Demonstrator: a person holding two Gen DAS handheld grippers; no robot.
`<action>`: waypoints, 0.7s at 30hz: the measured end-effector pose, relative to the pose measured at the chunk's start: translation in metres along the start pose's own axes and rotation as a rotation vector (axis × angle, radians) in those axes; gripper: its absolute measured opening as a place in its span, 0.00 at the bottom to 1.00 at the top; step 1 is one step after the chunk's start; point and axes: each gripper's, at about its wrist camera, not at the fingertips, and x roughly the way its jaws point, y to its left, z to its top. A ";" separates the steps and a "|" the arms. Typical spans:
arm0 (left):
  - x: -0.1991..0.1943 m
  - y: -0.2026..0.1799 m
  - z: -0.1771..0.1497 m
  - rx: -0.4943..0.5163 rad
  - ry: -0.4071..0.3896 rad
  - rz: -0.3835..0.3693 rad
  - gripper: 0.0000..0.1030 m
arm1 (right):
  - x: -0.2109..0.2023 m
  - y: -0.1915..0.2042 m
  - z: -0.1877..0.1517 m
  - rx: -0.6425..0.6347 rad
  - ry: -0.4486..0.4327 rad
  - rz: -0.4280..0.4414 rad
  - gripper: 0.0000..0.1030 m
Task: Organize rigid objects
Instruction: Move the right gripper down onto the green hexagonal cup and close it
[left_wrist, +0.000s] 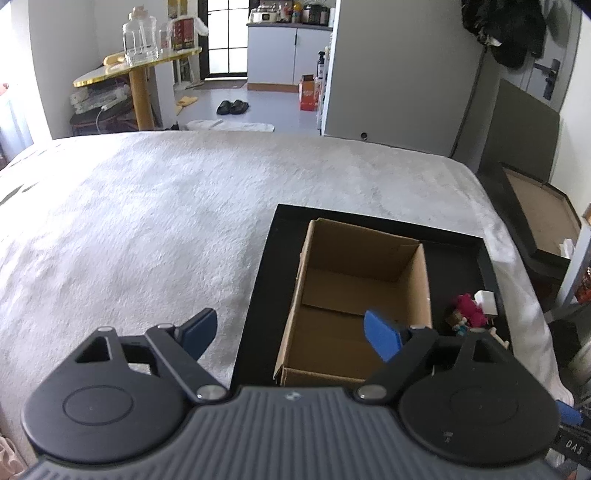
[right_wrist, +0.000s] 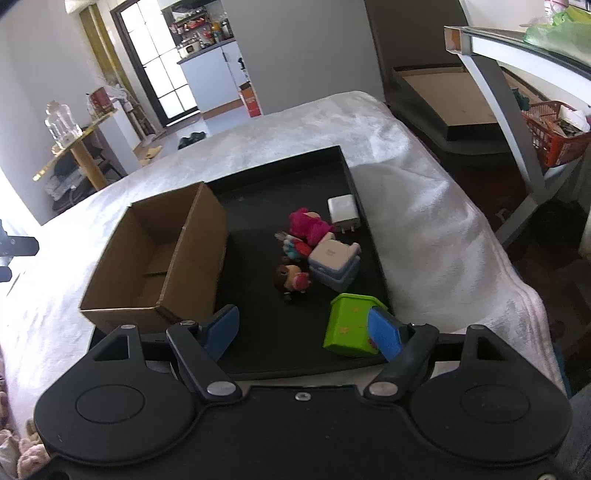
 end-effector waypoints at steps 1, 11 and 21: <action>0.003 0.001 0.001 -0.005 0.004 0.002 0.81 | 0.003 -0.001 -0.001 0.004 0.004 0.005 0.74; 0.041 0.018 -0.005 -0.076 0.055 0.008 0.62 | 0.037 -0.009 -0.005 0.046 0.051 -0.022 0.60; 0.072 0.031 -0.017 -0.100 0.066 -0.006 0.53 | 0.062 -0.024 -0.012 0.106 0.063 -0.072 0.50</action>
